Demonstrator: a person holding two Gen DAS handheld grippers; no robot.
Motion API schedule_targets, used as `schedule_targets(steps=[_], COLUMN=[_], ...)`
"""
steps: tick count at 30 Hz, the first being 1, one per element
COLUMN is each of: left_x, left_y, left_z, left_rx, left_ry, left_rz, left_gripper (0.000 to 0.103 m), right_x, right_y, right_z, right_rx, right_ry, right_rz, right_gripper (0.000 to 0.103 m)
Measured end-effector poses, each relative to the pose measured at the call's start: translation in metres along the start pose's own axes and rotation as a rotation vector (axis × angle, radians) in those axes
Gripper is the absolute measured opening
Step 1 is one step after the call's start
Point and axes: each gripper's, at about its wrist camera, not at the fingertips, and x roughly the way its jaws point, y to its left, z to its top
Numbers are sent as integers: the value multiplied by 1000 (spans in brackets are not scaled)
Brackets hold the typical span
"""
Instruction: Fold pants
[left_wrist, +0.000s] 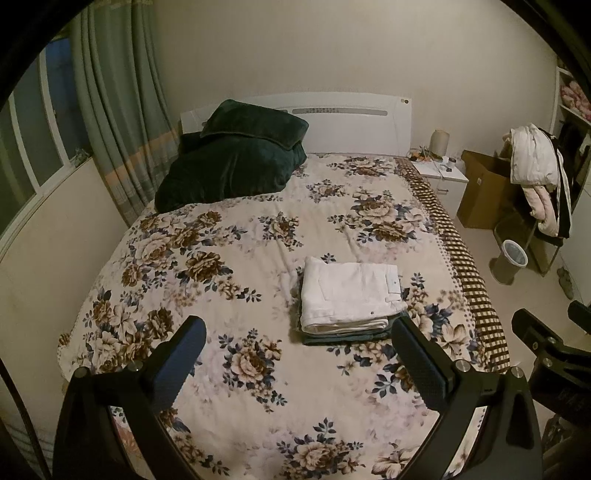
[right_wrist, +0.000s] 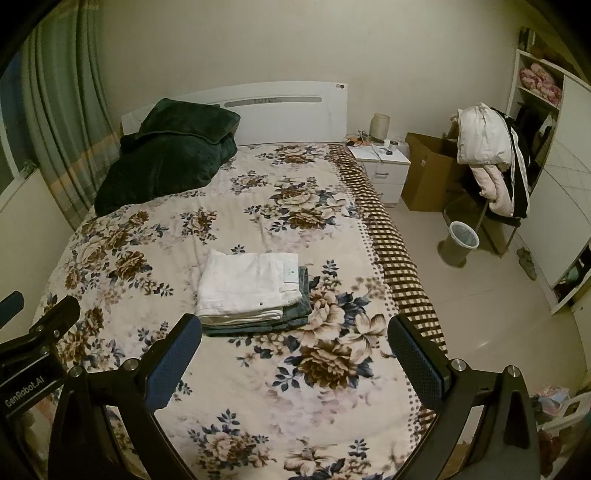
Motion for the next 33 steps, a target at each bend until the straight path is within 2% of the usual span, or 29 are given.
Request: schedule_targets(steps=[11, 33], left_x=[0, -3], left_y=[-1, -3], left_z=[1, 1], left_rx=[0, -6], left_ry=[10, 11], left_rz=[-2, 3], left_gripper=[103, 103], right_x=[2, 4], right_y=[0, 0], right_z=[-4, -4], right_rx=[14, 17], right_ry=[12, 11], right_rz=[38, 42], right_gripper=[103, 103])
